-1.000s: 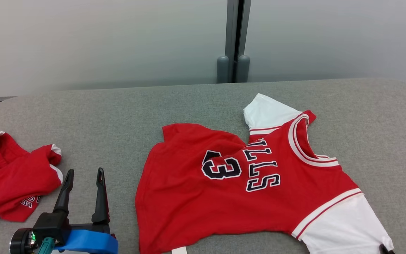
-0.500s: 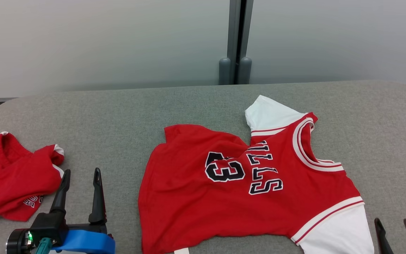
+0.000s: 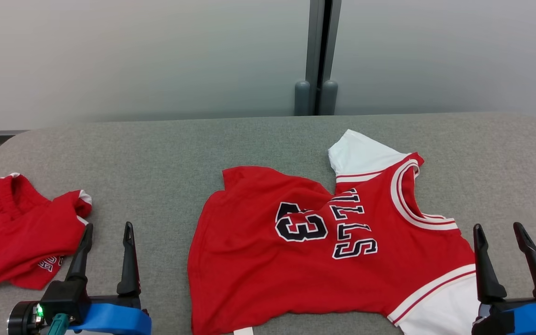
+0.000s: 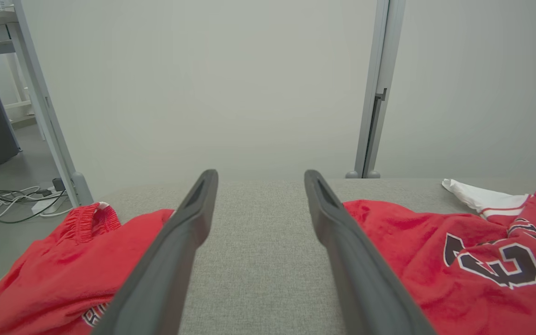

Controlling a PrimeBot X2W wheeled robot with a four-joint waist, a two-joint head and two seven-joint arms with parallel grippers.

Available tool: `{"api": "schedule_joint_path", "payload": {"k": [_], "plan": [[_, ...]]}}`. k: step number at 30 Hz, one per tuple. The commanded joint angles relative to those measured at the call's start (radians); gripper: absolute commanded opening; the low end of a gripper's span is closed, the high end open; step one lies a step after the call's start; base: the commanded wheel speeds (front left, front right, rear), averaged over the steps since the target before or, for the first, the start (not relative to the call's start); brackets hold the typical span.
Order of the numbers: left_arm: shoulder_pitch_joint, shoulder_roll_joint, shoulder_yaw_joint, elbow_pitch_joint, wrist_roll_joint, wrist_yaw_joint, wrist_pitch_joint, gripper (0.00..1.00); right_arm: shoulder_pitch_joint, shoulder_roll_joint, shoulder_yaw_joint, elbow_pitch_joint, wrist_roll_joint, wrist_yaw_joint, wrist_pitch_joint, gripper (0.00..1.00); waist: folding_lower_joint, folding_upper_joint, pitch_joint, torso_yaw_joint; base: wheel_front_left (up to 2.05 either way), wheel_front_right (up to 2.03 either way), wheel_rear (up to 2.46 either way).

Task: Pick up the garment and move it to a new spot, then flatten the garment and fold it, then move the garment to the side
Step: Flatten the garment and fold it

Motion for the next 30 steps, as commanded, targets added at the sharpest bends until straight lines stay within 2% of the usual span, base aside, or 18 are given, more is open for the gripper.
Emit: {"api": "schedule_joint_path", "payload": {"k": [1,16,26,30], "plan": [[-0.012,0.0,-0.001,-0.001,0.008,0.002,-0.005,1.0,-0.02,0.003,0.003,0.014,-0.003,0.0,-0.019,1.0,0.0,-0.0001,-0.002,0.002,0.0,0.0,0.0],[0.012,-0.002,-0.012,0.011,0.014,0.004,-0.005,1.0,-0.054,0.008,0.086,0.115,-0.011,0.0,-0.067,1.0,0.0,-0.0001,-0.012,0.013,0.0,0.0,0.0],[0.016,0.0,-0.027,0.03,0.014,0.002,-0.005,1.0,-0.059,0.009,0.097,0.151,-0.012,0.0,-0.059,1.0,0.0,-0.0001,-0.018,0.012,0.0,0.0,0.0],[0.03,-0.003,-0.068,0.059,0.007,-0.01,-0.005,1.0,-0.031,0.008,0.076,0.184,-0.019,0.0,-0.038,1.0,0.0,-0.0001,-0.025,0.009,0.0,0.0,0.0]]}}
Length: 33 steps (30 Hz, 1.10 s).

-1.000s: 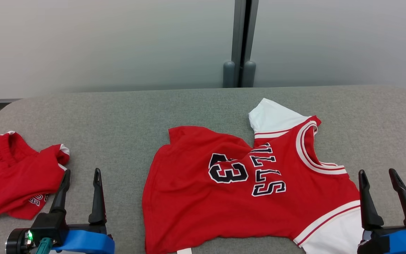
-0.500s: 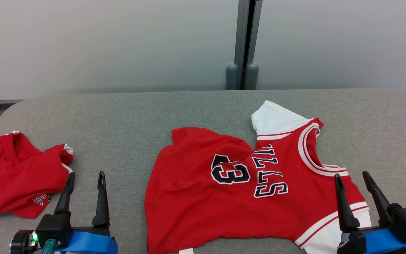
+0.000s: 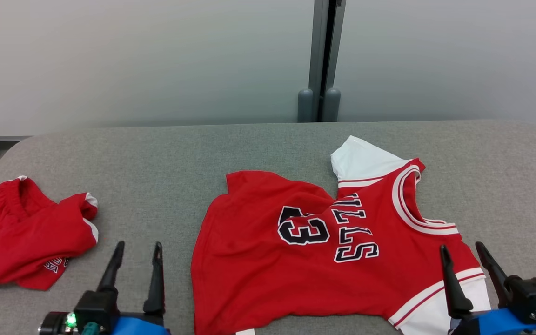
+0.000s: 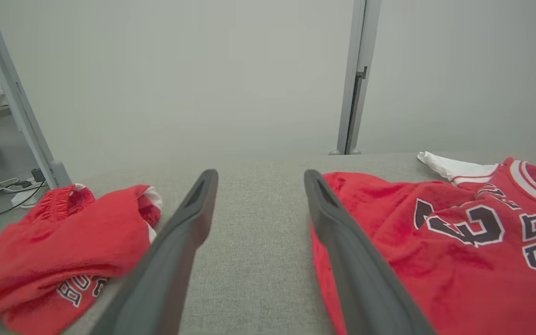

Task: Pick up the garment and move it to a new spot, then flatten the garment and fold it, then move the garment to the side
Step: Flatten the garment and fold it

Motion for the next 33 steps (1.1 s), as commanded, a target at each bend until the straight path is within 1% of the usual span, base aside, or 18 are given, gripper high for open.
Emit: {"api": "schedule_joint_path", "payload": {"k": [1,4,9,17,19,22,31,33], "plan": [[0.02,0.0,-0.026,0.024,-0.004,-0.009,-0.005,1.0,0.021,0.0,-0.018,0.017,-0.011,0.0,0.01,1.0,0.0,0.0,-0.003,-0.003,0.0,0.0,0.0],[0.035,0.003,-0.076,0.063,-0.013,-0.017,0.006,1.0,0.042,-0.006,-0.055,0.049,-0.014,0.0,0.014,1.0,0.0,0.0,-0.004,-0.008,0.0,0.0,0.0],[0.059,0.027,-0.159,0.123,-0.033,-0.024,0.034,1.0,0.077,-0.012,-0.111,0.124,-0.02,0.0,0.018,1.0,0.0,0.0,-0.003,-0.018,0.0,0.0,0.0],[0.077,0.079,-0.307,0.158,-0.093,-0.024,0.064,1.0,0.097,-0.013,-0.15,0.229,-0.011,0.0,0.003,1.0,0.0,0.0,0.01,-0.032,0.0,0.0,0.0],[0.077,0.083,-0.339,0.164,-0.106,-0.023,0.069,1.0,0.097,-0.012,-0.155,0.251,-0.007,0.0,-0.004,1.0,0.0,0.0,0.014,-0.033,0.0,0.0,0.0],[0.078,0.091,-0.361,0.179,-0.125,-0.023,0.074,1.0,0.1,-0.012,-0.161,0.283,-0.003,0.0,-0.011,1.0,0.0,0.0,0.019,-0.036,0.0,0.0,0.0],[0.093,0.098,-0.379,0.226,-0.143,-0.023,0.07,1.0,0.103,-0.006,-0.149,0.348,0.013,0.0,-0.022,1.0,0.0,0.0,0.03,-0.038,0.0,0.0,0.0],[0.095,0.098,-0.378,0.231,-0.144,-0.017,0.065,1.0,0.099,-0.005,-0.142,0.366,0.02,0.0,-0.026,1.0,0.0,0.0,0.032,-0.037,0.0,0.0,0.0]]}}
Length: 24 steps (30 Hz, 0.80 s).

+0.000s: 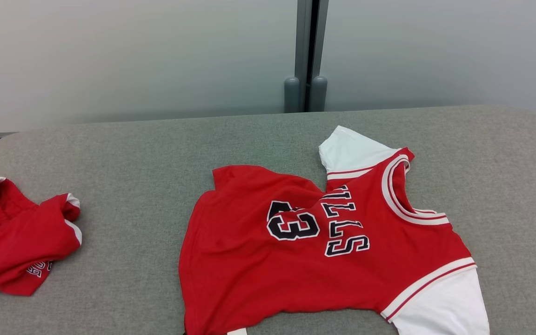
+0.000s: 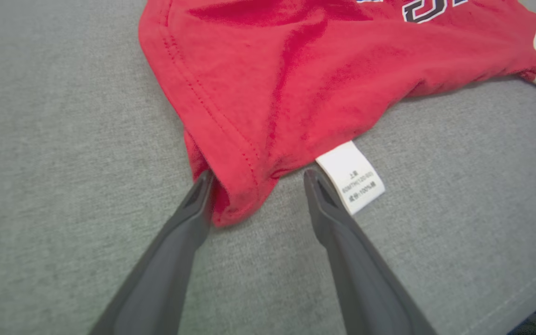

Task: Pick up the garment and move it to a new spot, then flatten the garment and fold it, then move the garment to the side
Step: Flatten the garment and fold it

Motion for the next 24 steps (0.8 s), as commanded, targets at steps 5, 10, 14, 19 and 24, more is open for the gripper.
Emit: {"api": "schedule_joint_path", "payload": {"k": [5,10,14,19,24], "plan": [[0.013,0.006,0.002,0.011,-0.008,0.015,-0.009,1.0,-0.001,0.004,0.014,0.035,0.013,0.0,-0.01,1.0,0.0,-0.0001,0.002,0.007,0.0,0.0,0.0],[-0.017,-0.002,-0.017,0.02,-0.018,0.011,-0.009,1.0,-0.009,0.006,0.029,0.07,0.028,0.0,-0.013,1.0,0.0,-0.0001,0.002,0.009,0.0,0.0,0.0],[-0.039,-0.006,-0.031,0.026,-0.019,0.007,-0.013,1.0,-0.018,0.008,0.047,0.087,0.035,0.001,-0.011,1.0,0.0,-0.0001,0.004,0.004,0.0,0.0,0.0],[-0.069,-0.018,-0.026,0.056,-0.048,0.005,-0.014,0.73,-0.037,0.01,0.072,0.102,0.046,0.002,-0.004,0.22,0.0,-0.0001,0.008,-0.005,0.0,0.0,0.0],[-0.088,-0.014,-0.025,0.067,-0.059,0.004,-0.034,0.0,-0.039,0.007,0.088,0.092,0.069,0.001,-0.041,0.0,0.0,-0.0001,0.008,-0.011,0.0,0.0,0.0]]}}
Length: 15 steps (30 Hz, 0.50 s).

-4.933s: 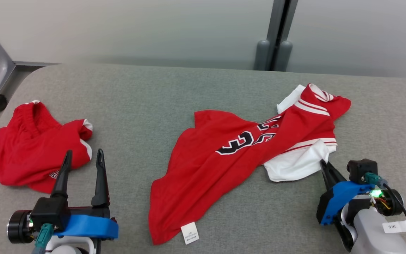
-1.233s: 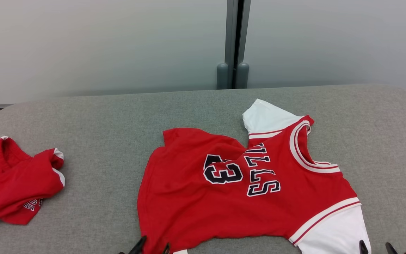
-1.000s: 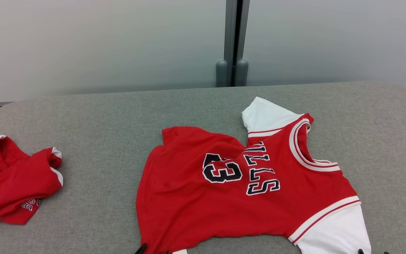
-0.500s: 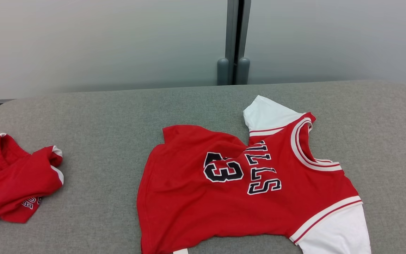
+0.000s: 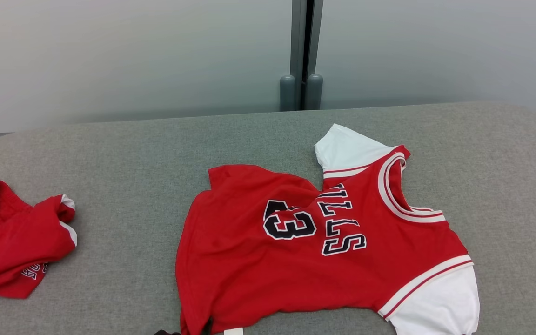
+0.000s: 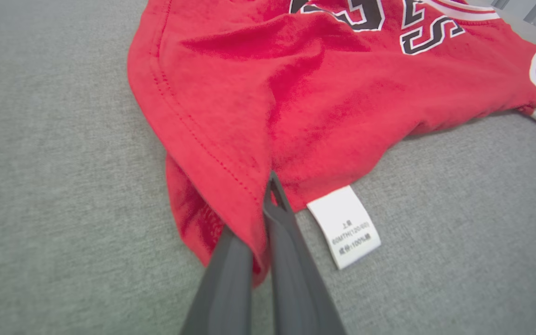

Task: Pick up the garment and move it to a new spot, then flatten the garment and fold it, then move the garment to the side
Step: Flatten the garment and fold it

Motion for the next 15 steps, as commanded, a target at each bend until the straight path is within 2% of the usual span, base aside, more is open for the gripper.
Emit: {"api": "schedule_joint_path", "payload": {"k": [1,8,15], "plan": [[-0.014,0.004,0.006,-0.002,-0.007,-0.001,-0.009,0.0,0.001,0.002,0.007,0.003,0.004,0.001,-0.009,0.0,0.0,0.0,-0.001,0.0,0.0,0.0,0.0],[-0.037,0.022,0.014,-0.047,-0.008,0.005,-0.022,0.0,-0.026,0.001,0.015,-0.084,0.059,0.001,-0.051,0.0,0.0,0.0,-0.005,-0.002,0.0,0.0,0.0],[-0.129,0.049,0.023,-0.121,-0.008,0.005,-0.01,0.0,-0.113,-0.037,0.03,-0.212,0.104,0.001,-0.054,0.0,0.0,0.0,0.026,-0.008,0.0,0.0,0.0]]}}
